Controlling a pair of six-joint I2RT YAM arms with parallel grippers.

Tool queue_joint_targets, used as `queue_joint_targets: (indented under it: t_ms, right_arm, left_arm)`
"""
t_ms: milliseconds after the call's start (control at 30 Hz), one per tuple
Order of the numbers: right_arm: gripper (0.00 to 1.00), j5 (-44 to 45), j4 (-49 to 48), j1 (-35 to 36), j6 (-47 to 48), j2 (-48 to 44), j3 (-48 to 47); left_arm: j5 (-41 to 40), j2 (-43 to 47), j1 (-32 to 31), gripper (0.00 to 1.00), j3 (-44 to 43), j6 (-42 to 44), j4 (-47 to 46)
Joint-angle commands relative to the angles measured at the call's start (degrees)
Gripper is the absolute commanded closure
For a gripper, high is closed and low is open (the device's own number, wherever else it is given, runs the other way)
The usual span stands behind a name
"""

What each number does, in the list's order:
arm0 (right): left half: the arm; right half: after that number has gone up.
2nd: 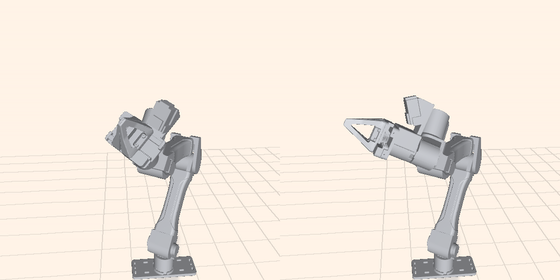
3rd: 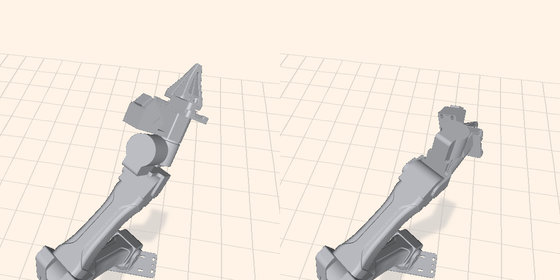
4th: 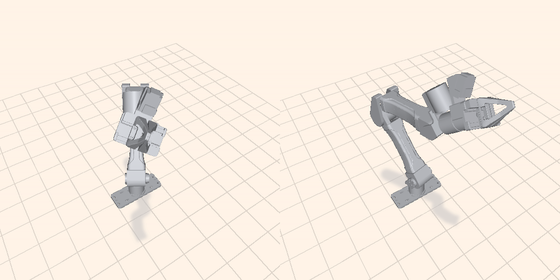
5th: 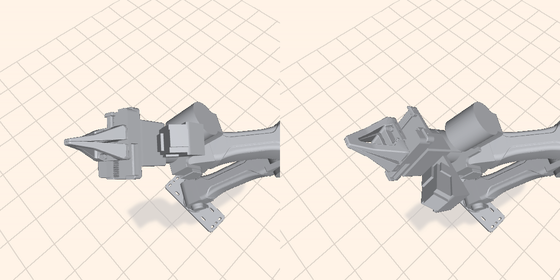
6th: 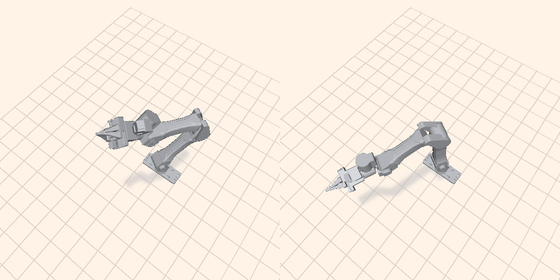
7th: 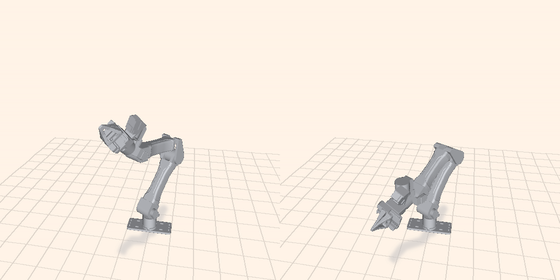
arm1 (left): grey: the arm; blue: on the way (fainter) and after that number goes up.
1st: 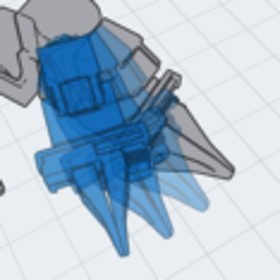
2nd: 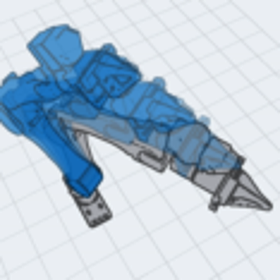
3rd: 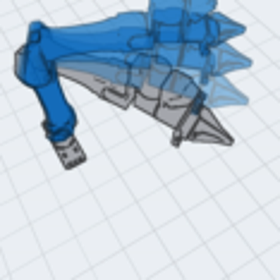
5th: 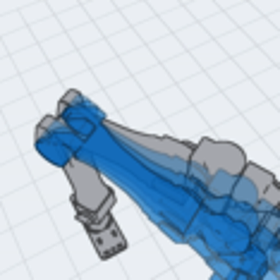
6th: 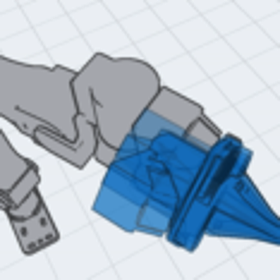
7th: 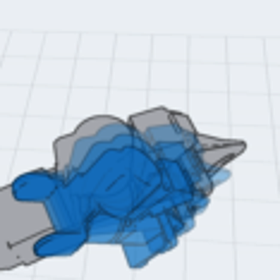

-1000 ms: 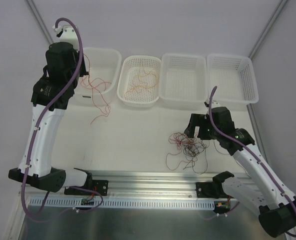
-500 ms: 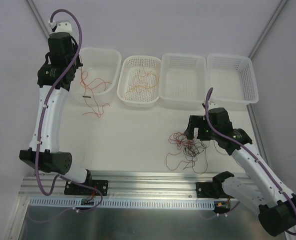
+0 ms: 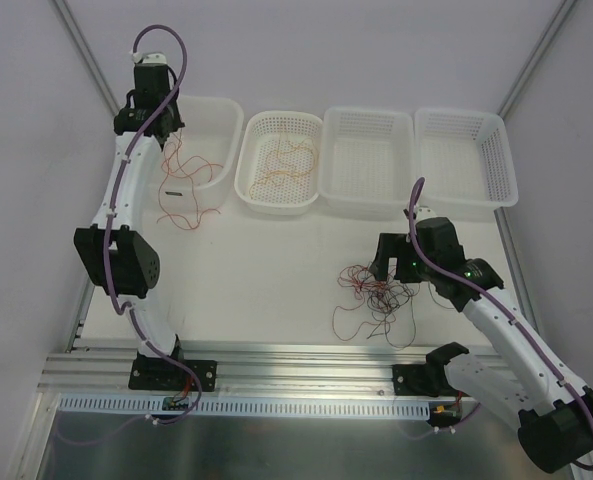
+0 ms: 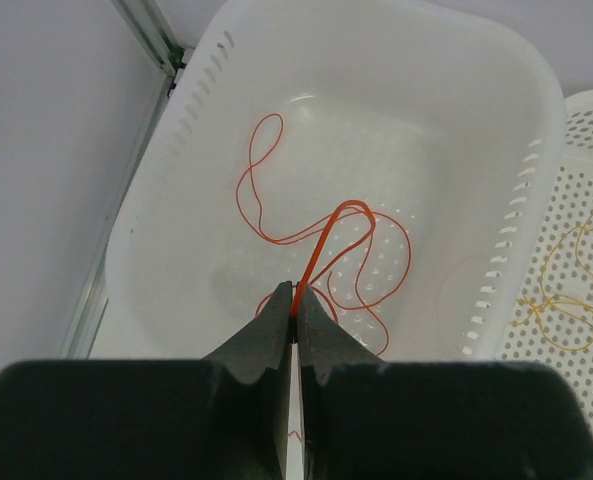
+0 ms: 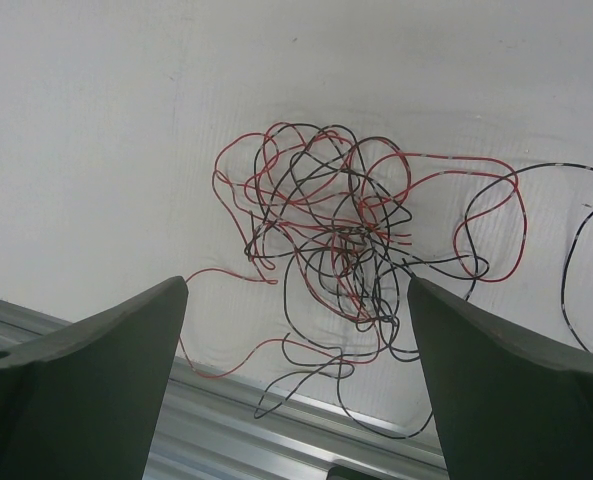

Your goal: Untangle the cables

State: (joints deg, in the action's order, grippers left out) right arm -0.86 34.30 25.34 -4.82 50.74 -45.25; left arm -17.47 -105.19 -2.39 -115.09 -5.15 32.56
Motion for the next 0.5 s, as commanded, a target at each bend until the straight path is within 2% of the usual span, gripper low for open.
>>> queue_joint_targets:
  t_ms: [0, 167, 467]
  right_arm:
    - [0.03, 0.5, -0.6, 0.3, 1.0, -1.0, -0.2]
    - [0.03, 0.5, 0.0, 0.3, 0.7, -0.7, -0.6]
    - [0.03, 0.2, 0.7, 0.2, 0.1, 0.0, -1.1]
  left_arm:
    - [1.9, -3.7, 1.8, 1.0, -2.2, -2.3, -2.4]
    - [6.0, -7.8, 2.0, 1.0, -1.8, -4.3, -2.4]
    - [8.2, -14.3, 3.2, 0.97, -1.5, -5.9, -2.4]
